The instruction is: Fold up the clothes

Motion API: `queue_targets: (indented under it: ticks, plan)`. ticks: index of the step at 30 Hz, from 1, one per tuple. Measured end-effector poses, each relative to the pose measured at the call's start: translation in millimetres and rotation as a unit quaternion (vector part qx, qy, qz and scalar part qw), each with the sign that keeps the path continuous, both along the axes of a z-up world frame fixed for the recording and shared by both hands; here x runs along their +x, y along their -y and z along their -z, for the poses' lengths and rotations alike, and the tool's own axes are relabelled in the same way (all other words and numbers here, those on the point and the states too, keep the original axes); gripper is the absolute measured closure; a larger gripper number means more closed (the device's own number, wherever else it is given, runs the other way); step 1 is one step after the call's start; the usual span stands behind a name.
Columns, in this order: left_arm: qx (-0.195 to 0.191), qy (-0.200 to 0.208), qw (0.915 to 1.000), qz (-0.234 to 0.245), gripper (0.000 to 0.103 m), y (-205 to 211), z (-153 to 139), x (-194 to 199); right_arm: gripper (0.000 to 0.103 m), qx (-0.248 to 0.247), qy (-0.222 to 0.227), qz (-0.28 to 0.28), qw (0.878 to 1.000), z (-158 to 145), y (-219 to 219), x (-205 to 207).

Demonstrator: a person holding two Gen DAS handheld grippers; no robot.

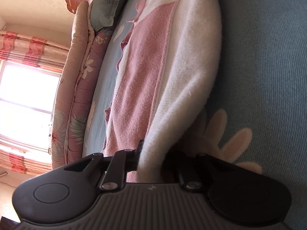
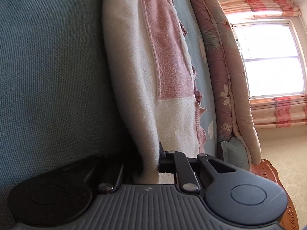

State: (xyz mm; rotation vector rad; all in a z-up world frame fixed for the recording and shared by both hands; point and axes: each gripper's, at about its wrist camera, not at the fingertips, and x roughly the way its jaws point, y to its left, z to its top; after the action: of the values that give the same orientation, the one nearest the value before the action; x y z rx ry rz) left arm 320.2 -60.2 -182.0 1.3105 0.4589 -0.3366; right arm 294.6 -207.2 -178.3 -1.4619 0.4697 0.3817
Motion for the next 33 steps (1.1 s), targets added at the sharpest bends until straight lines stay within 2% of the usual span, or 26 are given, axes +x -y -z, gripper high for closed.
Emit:
queue_targets:
  ticks: [7,9,11,12,15,17,19,22,29,33]
  plan:
    - [-0.003,0.001,1.0000,0.000,0.097,-0.4,0.2,0.9,0.086,-0.048,-0.004,-0.025,0.998,1.5,0.4,2.5]
    - [-0.004,0.001,1.0000,0.001,0.097,-0.6,0.2,1.2,0.082,-0.051,-0.004,-0.025,0.998,2.3,-0.3,2.5]
    - [-0.005,0.001,1.0000,0.001,0.097,-0.7,0.2,1.5,0.068,-0.051,-0.002,-0.023,0.998,3.2,-1.0,2.4]
    - [-0.005,0.001,1.0000,0.001,0.097,-0.7,0.2,1.6,0.068,-0.051,-0.002,-0.022,0.998,3.6,-1.4,2.4]
    - [-0.006,0.001,1.0000,0.001,0.097,-1.0,0.1,2.4,0.070,-0.052,0.000,-0.019,0.998,4.9,-2.5,2.3]
    - [-0.006,0.001,1.0000,0.001,0.097,-1.4,-0.1,3.3,0.082,-0.052,0.001,-0.017,0.999,5.8,-3.2,2.2]
    - [-0.006,0.001,1.0000,0.001,0.097,-1.7,-0.3,4.2,0.084,-0.052,0.002,-0.015,0.999,6.7,-4.0,2.1]
    - [-0.006,0.001,1.0000,0.001,0.097,-1.7,0.0,5.3,0.085,-0.053,0.004,-0.012,0.999,8.0,-5.1,2.0]
    - [0.000,0.000,1.0000,0.000,0.097,0.6,0.7,5.6,0.085,-0.047,0.010,-0.045,0.998,7.5,4.0,-1.5]
    - [0.002,0.000,1.0000,0.000,0.097,1.5,1.3,3.8,0.085,-0.069,0.012,-0.038,0.997,10.4,-2.7,-1.8]
